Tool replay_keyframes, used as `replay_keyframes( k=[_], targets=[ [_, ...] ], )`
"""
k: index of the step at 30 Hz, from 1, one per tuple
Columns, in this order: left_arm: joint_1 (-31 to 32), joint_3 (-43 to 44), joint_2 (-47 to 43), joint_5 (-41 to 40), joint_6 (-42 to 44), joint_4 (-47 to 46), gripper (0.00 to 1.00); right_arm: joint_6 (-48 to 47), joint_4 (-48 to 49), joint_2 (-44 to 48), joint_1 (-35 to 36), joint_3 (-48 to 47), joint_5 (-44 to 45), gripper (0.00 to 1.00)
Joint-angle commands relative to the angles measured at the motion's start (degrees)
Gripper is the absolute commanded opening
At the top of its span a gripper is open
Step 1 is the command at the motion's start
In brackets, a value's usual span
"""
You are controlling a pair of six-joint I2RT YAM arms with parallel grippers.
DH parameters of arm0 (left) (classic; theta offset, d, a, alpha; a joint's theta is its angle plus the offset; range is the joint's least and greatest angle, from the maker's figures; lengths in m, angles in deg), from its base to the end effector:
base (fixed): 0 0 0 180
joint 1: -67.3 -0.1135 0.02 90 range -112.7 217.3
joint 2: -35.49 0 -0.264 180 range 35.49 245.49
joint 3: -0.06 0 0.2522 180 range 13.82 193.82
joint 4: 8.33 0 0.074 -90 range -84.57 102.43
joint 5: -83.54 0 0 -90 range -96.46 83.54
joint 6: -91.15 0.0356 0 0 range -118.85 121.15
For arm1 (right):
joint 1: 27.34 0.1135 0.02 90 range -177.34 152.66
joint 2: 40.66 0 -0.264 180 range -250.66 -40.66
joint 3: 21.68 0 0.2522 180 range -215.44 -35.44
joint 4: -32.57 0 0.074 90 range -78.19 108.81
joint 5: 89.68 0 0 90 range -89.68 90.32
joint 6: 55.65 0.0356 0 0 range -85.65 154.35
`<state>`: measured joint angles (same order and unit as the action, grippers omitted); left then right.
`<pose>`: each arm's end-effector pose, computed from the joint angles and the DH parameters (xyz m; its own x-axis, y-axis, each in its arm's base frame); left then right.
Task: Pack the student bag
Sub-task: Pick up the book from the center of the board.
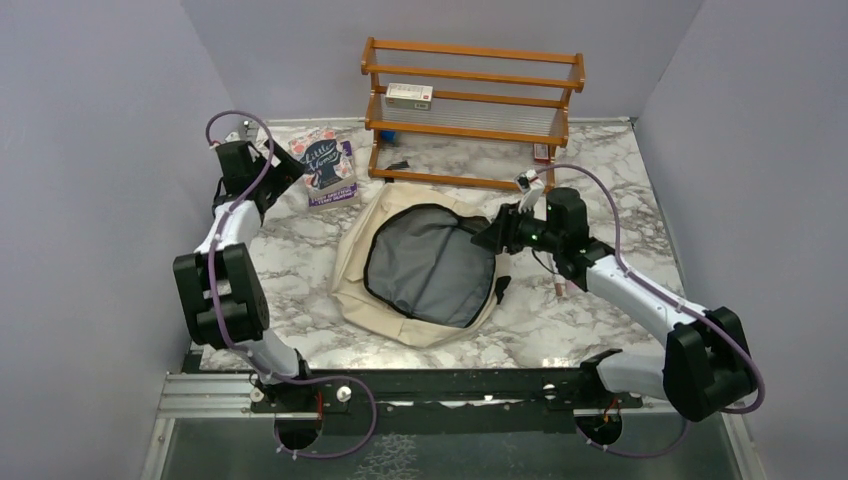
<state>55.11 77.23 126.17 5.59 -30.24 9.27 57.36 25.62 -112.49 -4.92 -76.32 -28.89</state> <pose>0.3549 0.0691 0.2623 -0.4146 -0.6107 -0.6747 -0.2902 0.7914 -0.5380 0.2471 0.1207 0.2468 -0.6390 0.1054 -0.7619 -0.5375 0.6473 0.5404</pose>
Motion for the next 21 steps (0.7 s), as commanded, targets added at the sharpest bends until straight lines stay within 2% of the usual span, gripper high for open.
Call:
replay_keyframes(
  k=[1, 3, 10, 16, 21],
  targets=[
    [-3.87, -0.38, 6.91, 13.84, -7.60, -17.46, 0.97, 1.99, 0.28, 2.92, -0.18, 2.14, -3.88, 0.49],
    [-4.07, 1.44, 10.72, 15.50, -8.46, -20.83, 0.97, 2.17, -0.02, 3.60, -0.18, 2.72, -4.74, 0.49],
    [-4.26, 9.79, 23.32, 15.73, -8.86, -23.71, 0.97, 2.33, -1.76, 6.04, -0.18, 3.61, -5.04, 0.49],
    [-5.38, 13.22, 29.03, 14.33, -9.16, -23.86, 0.97, 2.05, -3.76, 8.00, -0.18, 3.76, -3.70, 0.50],
    [-5.42, 15.75, 33.96, 17.97, -9.91, -25.81, 0.95, 1.97, -4.83, 8.07, -0.18, 3.23, -3.90, 0.50]
  ],
)
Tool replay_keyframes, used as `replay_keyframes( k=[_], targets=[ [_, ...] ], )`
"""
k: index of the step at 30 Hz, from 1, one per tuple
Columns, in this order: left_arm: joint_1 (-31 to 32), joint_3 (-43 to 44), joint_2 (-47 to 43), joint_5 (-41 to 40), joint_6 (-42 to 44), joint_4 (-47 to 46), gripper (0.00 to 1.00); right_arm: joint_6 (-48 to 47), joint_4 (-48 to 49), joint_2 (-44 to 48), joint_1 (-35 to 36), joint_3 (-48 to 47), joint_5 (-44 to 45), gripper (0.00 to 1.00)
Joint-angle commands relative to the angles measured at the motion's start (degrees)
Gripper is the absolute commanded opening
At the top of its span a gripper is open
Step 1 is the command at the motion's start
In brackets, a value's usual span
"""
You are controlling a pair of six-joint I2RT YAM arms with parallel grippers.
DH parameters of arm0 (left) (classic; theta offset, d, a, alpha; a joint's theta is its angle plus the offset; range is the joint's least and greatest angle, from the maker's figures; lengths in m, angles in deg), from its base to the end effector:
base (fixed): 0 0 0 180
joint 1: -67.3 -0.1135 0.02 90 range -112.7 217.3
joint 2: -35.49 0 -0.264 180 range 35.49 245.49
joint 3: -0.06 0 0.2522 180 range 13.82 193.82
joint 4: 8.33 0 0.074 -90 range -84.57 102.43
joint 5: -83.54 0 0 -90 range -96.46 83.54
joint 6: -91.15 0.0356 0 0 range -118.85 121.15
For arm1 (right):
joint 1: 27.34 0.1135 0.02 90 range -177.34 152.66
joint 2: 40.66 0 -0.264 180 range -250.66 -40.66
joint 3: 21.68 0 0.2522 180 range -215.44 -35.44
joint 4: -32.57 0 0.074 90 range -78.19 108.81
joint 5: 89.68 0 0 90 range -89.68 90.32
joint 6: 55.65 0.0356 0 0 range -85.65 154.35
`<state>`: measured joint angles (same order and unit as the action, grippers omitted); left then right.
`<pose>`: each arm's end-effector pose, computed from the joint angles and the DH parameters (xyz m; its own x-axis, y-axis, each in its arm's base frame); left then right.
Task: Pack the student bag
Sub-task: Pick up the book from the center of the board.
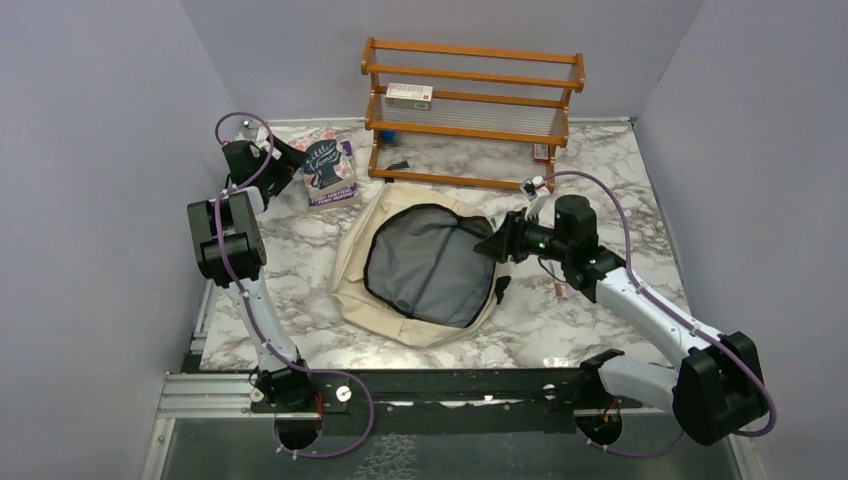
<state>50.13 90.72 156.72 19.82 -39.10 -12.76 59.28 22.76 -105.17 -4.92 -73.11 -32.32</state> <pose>0.4529 0.1234 0.1643 -0.3956 -0.7286 -0.5591 -0.1842 0.6594 -0.7289 0.2218 0.1123 0.2543 -0.6550 0.1137 -0.7470 -0.5562 0.5966 0.5786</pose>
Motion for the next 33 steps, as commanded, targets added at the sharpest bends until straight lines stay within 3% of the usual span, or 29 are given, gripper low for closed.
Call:
replay_keyframes(
  k=[1, 7, 22, 33],
  targets=[
    [-0.46, 2.28, 3.93, 3.92, -1.25, -4.52, 0.95, 0.08, -2.27, 0.78, -0.18, -0.16, -0.42, 0.50],
    [-0.50, 2.71, 7.41, 5.28, -4.55, -8.15, 0.93, -0.55, -3.84, 1.71, -0.18, -1.52, 0.37, 0.50],
    [-0.58, 6.92, 15.03, 8.88, -12.18, -14.19, 0.71, 0.51, -7.75, 5.50, -0.18, -0.90, 1.85, 0.50],
    [-1.68, 7.74, 14.73, 10.78, -14.84, -17.06, 0.42, -0.33, -9.26, 4.78, -0.18, -1.39, 1.71, 0.50]
  ],
)
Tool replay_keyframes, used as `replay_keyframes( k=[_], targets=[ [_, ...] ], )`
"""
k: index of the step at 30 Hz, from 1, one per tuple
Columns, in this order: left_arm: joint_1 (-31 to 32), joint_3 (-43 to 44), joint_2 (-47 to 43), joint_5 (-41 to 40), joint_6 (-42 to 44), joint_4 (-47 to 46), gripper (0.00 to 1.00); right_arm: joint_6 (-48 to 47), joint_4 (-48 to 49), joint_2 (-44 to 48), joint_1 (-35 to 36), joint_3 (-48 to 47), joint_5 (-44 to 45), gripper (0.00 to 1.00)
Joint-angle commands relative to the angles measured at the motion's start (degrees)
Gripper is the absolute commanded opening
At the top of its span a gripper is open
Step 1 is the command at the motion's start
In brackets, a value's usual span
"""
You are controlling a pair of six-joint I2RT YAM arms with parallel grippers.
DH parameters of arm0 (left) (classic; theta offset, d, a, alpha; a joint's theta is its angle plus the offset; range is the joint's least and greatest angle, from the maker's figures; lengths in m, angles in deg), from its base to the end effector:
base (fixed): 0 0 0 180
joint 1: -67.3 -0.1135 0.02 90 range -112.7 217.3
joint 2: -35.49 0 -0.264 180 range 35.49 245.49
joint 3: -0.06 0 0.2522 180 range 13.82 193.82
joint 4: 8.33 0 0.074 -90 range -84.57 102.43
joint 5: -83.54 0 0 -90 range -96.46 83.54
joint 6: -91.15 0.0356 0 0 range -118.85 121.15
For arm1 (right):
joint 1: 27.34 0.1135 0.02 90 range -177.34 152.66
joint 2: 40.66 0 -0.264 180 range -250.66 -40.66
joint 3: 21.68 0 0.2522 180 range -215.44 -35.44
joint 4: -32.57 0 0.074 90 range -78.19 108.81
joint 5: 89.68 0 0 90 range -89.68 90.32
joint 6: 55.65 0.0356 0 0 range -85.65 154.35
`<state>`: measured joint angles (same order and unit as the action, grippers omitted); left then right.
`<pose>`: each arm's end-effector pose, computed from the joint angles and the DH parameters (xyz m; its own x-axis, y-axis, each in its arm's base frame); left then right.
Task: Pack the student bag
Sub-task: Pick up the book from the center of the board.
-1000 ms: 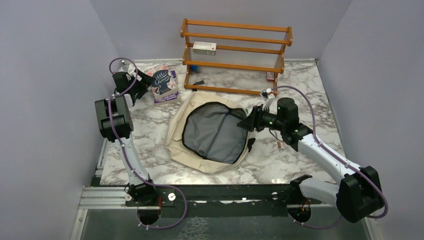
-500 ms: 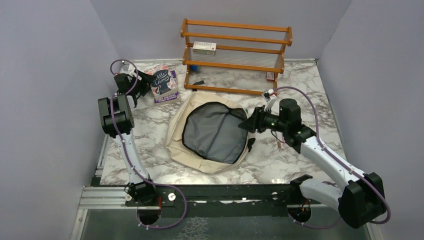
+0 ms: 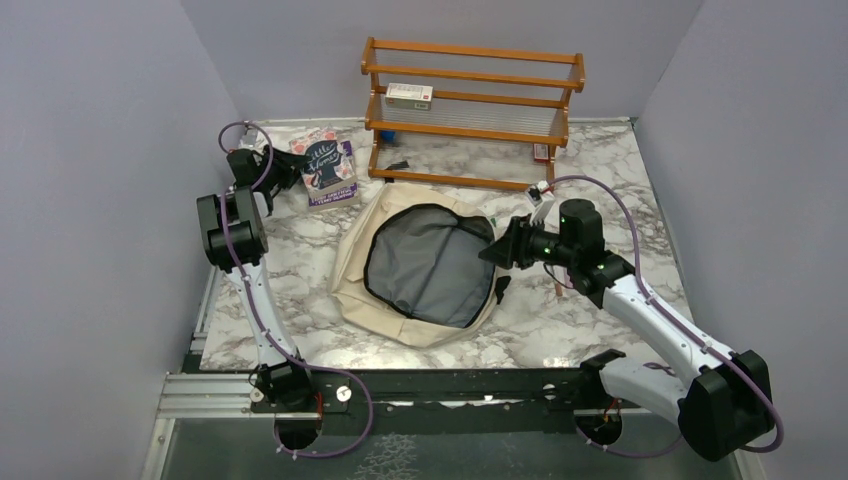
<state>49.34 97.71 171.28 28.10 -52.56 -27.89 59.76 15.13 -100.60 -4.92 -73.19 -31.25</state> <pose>0.4871 0.1367 0.1089 -0.3870 -0.8232 -0.4153 -0.0919 0.4826 -0.8710 0.2065 0.1054 0.2595 -0.6906 0.1105 -0.7147 -0.5138 0.6205 0.5924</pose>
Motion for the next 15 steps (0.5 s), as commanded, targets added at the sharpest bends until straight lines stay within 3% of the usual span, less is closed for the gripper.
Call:
replay_keyframes(
  k=[1, 10, 15],
  targets=[
    [-1.20, 0.81, -0.08, 2.71, -1.58, -2.24, 0.39, -0.99, -1.97, 0.06, -0.18, -1.40, 0.64, 0.50],
    [-3.14, 0.49, -6.73, 4.84, -1.90, -3.61, 0.10, -1.50, -2.00, -0.09, -0.18, -0.89, 1.34, 0.50],
    [-3.14, -2.39, -12.89, 6.27, -3.21, -6.15, 0.04, -1.77, -1.73, 0.31, -0.18, -0.57, 2.31, 0.50]
  ],
)
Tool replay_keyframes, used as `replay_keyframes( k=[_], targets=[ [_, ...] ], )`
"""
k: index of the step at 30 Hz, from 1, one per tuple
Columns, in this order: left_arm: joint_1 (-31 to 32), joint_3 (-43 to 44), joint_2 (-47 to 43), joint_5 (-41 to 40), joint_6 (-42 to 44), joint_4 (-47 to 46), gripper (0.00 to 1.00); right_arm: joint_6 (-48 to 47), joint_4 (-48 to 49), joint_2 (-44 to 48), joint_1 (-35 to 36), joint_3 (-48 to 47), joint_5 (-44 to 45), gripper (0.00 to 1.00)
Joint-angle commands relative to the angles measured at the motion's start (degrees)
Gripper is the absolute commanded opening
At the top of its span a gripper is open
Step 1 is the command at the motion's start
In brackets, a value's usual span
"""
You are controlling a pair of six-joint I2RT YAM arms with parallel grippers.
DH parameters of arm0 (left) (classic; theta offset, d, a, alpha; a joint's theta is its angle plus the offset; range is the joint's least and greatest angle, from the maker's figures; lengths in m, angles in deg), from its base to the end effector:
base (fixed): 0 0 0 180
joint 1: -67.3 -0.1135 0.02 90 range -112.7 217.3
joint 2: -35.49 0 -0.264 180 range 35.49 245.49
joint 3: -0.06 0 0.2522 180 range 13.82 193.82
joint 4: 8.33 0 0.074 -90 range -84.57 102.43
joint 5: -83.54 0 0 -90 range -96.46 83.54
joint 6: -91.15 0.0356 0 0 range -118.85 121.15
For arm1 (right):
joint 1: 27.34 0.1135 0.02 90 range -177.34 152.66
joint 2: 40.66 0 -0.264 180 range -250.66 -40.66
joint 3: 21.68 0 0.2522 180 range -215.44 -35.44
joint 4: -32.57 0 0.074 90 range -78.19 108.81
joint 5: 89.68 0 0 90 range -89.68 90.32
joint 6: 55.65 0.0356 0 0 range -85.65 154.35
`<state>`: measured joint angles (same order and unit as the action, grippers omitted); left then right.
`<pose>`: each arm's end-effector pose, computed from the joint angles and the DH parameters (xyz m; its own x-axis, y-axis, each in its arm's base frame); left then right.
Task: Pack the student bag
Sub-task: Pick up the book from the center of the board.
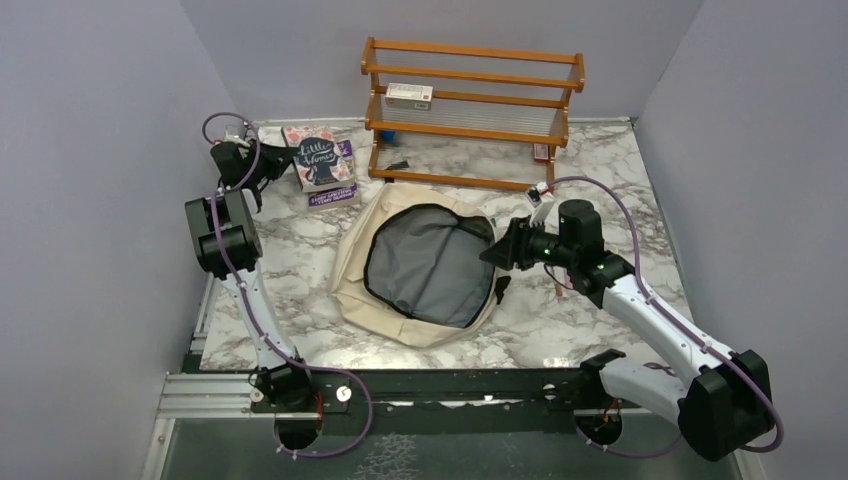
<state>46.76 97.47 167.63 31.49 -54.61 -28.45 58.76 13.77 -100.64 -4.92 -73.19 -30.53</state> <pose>0.4789 0.1560 0.1398 -0.3649 -0.8328 -0.4162 -0.0374 0.4598 -0.8872 0.2059 0.1047 0.2570 -0.6951 0.0970 -0.7123 -0.5068 0.6366 0.5813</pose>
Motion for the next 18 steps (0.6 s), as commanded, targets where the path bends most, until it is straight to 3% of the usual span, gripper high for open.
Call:
replay_keyframes(
  k=[1, 4, 18],
  targets=[
    [-0.56, -3.04, -10.61, 3.17, -1.49, -6.06, 0.04, -0.76, -0.33, 0.56, -0.18, -0.51, 1.85, 0.50],
    [-0.55, -6.21, -15.14, 3.38, -1.54, -6.97, 0.00, -0.44, 0.24, 0.83, -0.18, -0.15, 2.27, 0.50],
    [1.88, -21.07, -37.44, 9.47, -5.56, -9.62, 0.00, 2.94, 9.19, 0.28, -0.18, -0.51, 0.06, 0.55]
  ],
)
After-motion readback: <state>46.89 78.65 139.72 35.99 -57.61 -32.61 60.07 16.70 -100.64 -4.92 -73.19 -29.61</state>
